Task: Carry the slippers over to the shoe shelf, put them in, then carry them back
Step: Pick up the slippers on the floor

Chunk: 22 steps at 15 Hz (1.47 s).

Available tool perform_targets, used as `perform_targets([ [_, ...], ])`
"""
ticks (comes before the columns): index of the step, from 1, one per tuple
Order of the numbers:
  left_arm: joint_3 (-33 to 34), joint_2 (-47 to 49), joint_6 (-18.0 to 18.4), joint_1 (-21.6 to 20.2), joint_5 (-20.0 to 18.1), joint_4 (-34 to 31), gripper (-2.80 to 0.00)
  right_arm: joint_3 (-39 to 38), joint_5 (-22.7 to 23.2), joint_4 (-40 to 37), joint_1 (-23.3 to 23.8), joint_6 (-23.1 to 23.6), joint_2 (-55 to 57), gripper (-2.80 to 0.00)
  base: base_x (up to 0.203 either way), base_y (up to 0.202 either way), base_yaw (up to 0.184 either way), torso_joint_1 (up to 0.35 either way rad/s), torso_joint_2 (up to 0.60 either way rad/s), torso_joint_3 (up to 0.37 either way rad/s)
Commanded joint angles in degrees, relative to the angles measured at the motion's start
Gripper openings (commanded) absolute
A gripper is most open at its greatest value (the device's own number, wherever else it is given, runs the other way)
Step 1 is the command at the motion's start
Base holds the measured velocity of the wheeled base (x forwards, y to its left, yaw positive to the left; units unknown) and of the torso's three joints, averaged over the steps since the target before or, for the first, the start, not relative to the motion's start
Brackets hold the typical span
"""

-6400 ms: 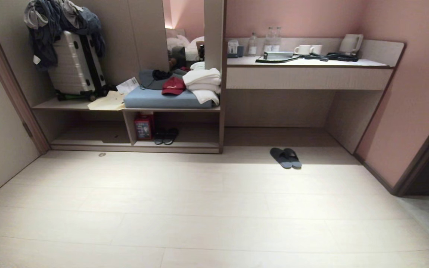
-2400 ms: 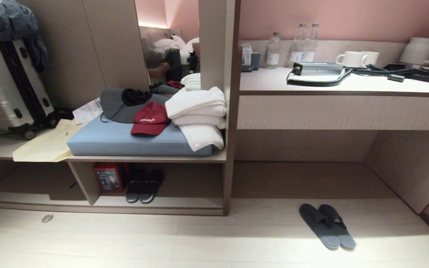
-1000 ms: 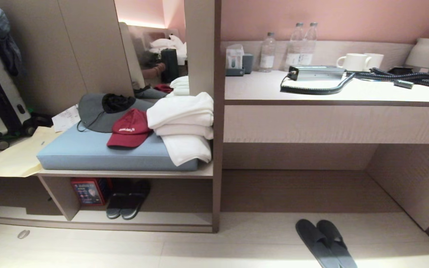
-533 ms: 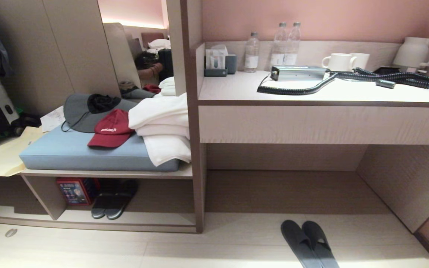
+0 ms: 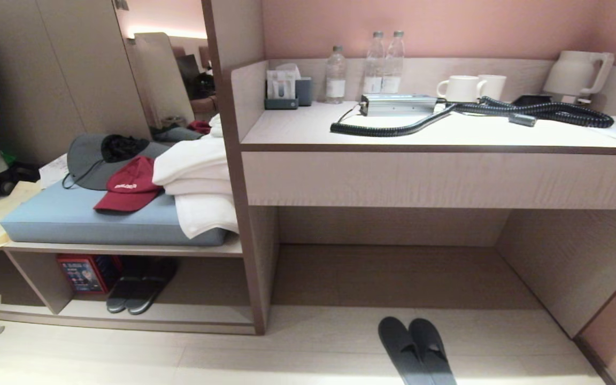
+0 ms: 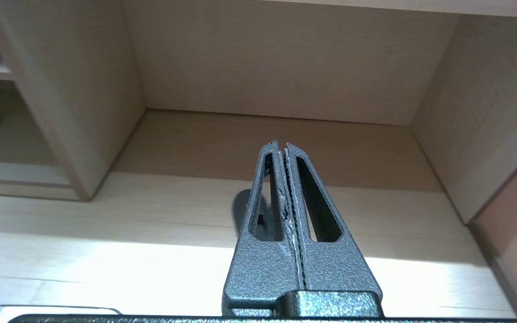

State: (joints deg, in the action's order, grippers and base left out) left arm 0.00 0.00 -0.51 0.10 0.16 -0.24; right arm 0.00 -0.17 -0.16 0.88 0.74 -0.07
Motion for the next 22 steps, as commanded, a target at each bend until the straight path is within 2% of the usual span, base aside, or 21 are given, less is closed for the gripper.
perform_targets([
  [1,0.0,0.0,0.0,0.0,0.0,0.0,-2.80,0.0,0.0,0.0,0.0,0.1,0.1,-2.80,0.000,-0.193,0.006,0.004,0.00,0.004],
  [5,0.0,0.0,0.0,0.0,0.0,0.0,-2.80,0.0,0.0,0.0,0.0,0.1,0.1,-2.80,0.000,-0.148,0.004,0.004,0.00,0.004],
  [12,0.0,0.1,0.1,-0.1,0.0,0.0,-2.80,0.0,0.0,0.0,0.0,0.1,0.1,-2.80,0.000,0.000,0.000,0.000,0.00,-0.005],
  [22,0.0,0.0,-0.1,-0.1,0.0,0.0,-2.80,-0.1,0.0,0.0,0.0,0.0,0.0,-2.80,0.000,0.000,0.000,0.004,0.00,-0.186],
])
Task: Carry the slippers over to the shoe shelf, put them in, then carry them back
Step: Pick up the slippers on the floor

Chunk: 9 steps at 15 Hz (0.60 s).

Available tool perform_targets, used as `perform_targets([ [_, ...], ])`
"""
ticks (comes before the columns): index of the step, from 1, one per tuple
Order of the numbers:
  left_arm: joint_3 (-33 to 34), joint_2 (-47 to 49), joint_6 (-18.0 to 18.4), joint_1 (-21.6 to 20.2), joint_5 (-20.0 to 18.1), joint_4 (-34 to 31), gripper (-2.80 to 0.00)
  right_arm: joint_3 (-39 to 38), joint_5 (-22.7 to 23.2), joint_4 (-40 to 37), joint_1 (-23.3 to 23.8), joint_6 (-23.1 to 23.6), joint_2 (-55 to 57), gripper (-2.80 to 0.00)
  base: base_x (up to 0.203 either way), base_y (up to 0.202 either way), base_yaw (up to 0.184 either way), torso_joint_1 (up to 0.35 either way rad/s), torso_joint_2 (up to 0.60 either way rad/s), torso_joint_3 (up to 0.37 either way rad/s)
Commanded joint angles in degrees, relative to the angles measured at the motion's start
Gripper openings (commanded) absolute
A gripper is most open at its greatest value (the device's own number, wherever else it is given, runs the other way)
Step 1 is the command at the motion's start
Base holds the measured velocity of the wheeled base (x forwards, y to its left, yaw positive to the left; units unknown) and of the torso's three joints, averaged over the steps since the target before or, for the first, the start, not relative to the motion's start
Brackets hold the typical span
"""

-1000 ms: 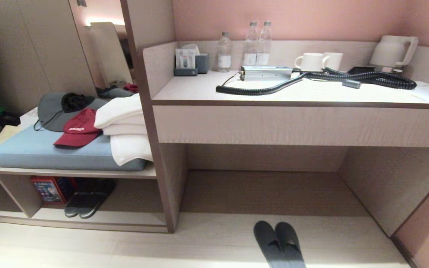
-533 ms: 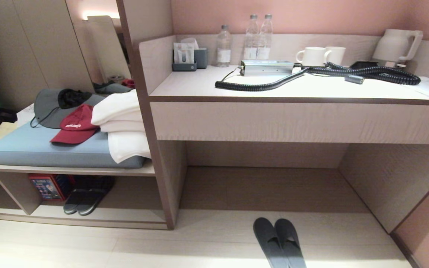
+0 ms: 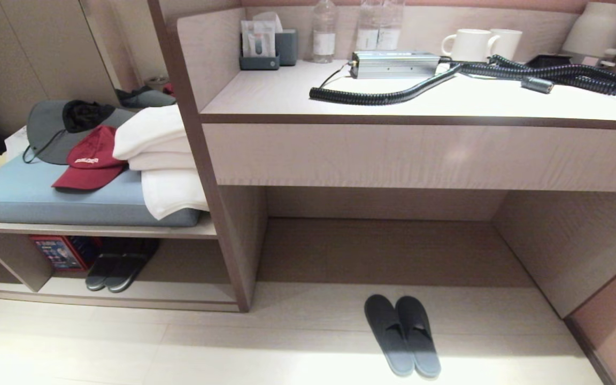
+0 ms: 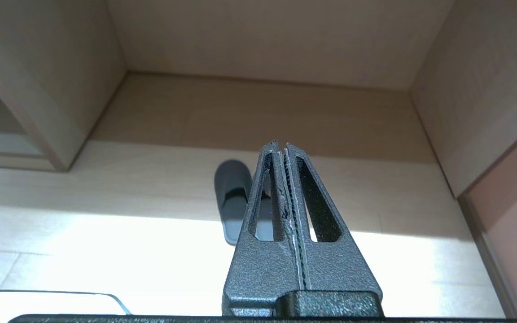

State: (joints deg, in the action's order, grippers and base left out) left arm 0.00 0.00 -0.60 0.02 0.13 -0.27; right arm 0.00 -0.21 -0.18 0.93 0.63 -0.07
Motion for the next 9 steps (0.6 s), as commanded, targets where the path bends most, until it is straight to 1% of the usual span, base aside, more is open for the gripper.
perform_targets([
  [1,0.0,0.0,0.0,0.1,0.0,0.0,-2.80,-0.1,0.0,0.0,0.0,0.1,0.0,-2.80,0.000,0.000,0.000,0.002,0.00,-0.193],
  [9,0.0,0.0,-0.1,0.0,0.0,0.0,-2.80,0.0,0.0,0.0,0.0,0.0,0.0,-2.80,0.000,0.000,0.000,0.002,0.00,-0.199],
])
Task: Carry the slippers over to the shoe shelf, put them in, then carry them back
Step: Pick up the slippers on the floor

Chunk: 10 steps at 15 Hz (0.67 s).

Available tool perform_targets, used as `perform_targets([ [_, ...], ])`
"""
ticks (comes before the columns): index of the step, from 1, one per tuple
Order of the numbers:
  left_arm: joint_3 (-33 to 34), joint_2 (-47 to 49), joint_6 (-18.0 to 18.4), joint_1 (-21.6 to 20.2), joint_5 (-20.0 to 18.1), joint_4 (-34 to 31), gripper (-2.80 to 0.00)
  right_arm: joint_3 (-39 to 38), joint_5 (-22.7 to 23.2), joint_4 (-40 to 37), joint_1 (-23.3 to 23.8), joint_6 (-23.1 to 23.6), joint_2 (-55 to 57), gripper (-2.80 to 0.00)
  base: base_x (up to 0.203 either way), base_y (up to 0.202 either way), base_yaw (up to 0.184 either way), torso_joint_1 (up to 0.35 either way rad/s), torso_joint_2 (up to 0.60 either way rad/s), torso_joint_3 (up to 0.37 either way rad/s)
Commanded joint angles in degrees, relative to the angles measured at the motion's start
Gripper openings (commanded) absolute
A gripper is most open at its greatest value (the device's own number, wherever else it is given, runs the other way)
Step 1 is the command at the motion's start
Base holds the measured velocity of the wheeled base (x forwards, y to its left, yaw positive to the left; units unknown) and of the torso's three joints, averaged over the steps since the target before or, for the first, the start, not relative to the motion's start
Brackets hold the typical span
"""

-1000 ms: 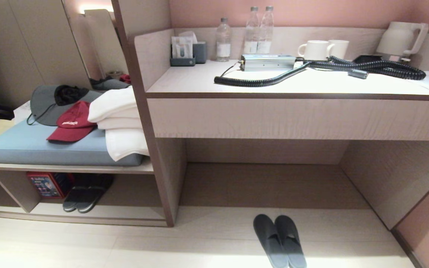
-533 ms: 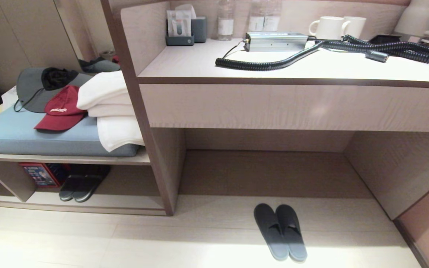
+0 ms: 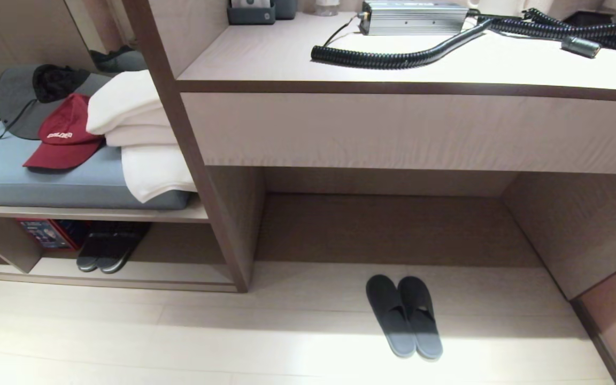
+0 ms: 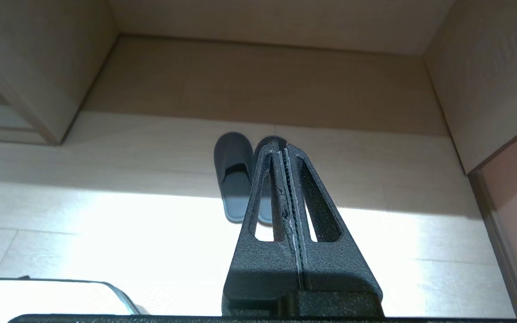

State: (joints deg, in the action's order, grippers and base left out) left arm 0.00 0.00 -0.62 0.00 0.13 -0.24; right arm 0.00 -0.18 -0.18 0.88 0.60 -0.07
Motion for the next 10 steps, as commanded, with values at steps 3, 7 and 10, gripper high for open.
perform_targets([
  [3,0.0,0.0,-0.1,0.0,0.1,0.0,-2.80,-0.1,0.0,0.0,0.0,0.0,0.0,-2.80,0.000,0.000,0.000,0.004,0.00,-0.193],
  [7,0.0,0.1,-0.1,0.0,0.0,0.0,-2.80,-0.1,0.0,0.0,0.0,0.1,0.0,-2.80,0.000,0.000,0.000,0.004,0.00,-0.196],
  [10,0.0,0.0,-0.1,0.0,0.0,0.0,-2.80,0.0,0.0,0.0,0.0,0.1,0.1,-2.80,0.000,0.000,0.000,-0.001,0.00,-0.197],
])
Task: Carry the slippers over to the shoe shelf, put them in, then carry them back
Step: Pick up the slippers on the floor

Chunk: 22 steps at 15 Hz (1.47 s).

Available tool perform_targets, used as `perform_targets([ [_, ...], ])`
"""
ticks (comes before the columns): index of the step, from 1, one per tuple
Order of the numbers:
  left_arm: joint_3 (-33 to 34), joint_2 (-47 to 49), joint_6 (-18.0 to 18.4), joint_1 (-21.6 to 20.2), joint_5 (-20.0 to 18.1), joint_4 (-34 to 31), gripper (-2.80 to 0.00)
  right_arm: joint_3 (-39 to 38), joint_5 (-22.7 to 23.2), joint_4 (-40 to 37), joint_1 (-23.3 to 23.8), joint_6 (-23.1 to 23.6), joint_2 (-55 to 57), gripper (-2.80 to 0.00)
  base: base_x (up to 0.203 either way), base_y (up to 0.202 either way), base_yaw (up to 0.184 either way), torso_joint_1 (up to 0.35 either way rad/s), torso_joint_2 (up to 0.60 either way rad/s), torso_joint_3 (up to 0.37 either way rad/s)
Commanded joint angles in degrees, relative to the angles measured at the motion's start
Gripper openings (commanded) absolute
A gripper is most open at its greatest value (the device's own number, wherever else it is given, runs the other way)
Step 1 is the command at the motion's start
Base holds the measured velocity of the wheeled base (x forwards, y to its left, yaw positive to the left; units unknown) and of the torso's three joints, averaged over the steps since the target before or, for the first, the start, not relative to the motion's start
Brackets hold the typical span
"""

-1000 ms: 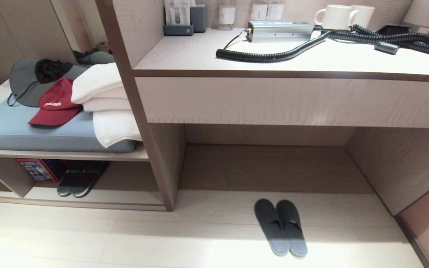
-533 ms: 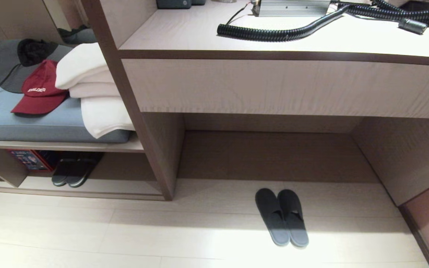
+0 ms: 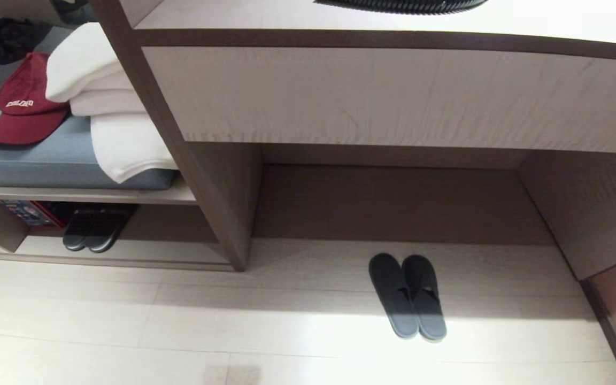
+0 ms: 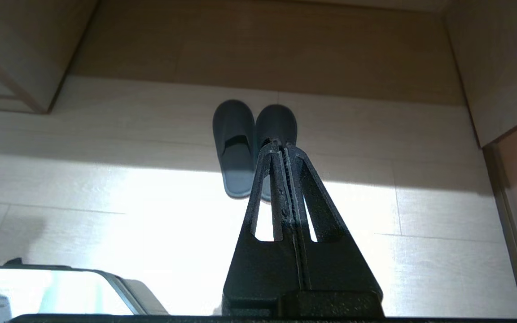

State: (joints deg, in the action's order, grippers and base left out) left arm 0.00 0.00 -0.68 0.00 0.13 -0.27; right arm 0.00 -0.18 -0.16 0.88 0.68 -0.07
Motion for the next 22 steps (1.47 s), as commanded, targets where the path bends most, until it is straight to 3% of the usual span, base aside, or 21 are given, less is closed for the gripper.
perform_targets([
  [1,0.0,0.0,0.0,0.0,0.0,0.0,-2.80,0.0,0.0,0.0,0.0,0.0,0.1,-2.80,0.000,0.000,0.000,-0.003,0.00,-0.202],
  [22,0.0,0.0,-0.1,0.0,0.0,0.1,-2.80,-0.1,0.0,0.0,0.0,0.0,0.0,-2.80,0.000,0.000,0.000,0.003,0.00,-0.199],
])
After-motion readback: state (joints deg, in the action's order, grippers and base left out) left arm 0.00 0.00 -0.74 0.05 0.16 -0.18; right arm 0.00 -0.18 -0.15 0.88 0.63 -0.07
